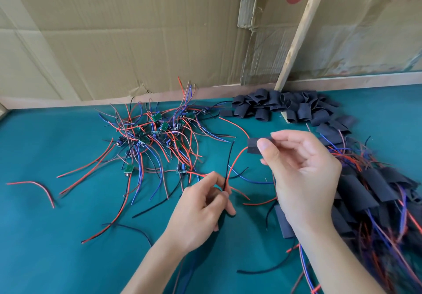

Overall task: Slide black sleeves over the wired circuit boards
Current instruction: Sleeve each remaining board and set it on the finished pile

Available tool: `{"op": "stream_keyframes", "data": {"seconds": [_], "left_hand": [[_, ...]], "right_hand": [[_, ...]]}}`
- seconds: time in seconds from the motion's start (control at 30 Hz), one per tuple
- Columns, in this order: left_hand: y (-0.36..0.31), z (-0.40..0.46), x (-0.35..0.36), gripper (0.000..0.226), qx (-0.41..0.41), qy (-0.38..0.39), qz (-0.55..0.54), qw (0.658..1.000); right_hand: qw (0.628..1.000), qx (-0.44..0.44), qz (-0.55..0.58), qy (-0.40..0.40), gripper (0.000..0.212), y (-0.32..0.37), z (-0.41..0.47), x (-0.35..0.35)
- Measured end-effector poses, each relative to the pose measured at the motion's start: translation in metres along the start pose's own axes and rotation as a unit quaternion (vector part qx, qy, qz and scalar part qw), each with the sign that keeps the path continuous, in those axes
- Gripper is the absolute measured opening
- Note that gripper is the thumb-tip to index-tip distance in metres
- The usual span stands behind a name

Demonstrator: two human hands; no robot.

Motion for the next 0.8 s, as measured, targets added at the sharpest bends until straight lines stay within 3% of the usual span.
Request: {"op": "stream_keyframes", "data": {"seconds": [0.37,0.63,0.7,0.8], "left_hand": [[-0.001,-0.002,0.005,0.011,0.036,-0.054,0.063,0.996],[0.001,-0.004,0.004,0.011,0.047,-0.078,0.093,0.991],[0.001,-0.003,0.003,0.009,0.049,-0.095,0.106,0.989],[0.0,-0.002,0.001,0.01,0.052,-0.113,0.075,0.989]], "right_hand": [[0.999,-0.033,-0.002,0.023,0.016,0.012,0.0,-0.001],[0.985,-0.104,-0.122,0.064,0.02,0.006,0.001,-0.003],[0.988,-0.069,-0.114,0.074,0.028,0.003,0.002,-0.003],[0.996,0.048,-0.009,0.079,0.043,-0.001,-0.001,0.005]]}}
Point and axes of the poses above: each hand's wrist, its own z-axis towards the middle knuckle, its own x-axis out of the palm, y = z × x, the point moved 1 cm from there along z, towards the middle knuckle, and after that the axes turned 10 degrees about y, right-handed, at the moved point
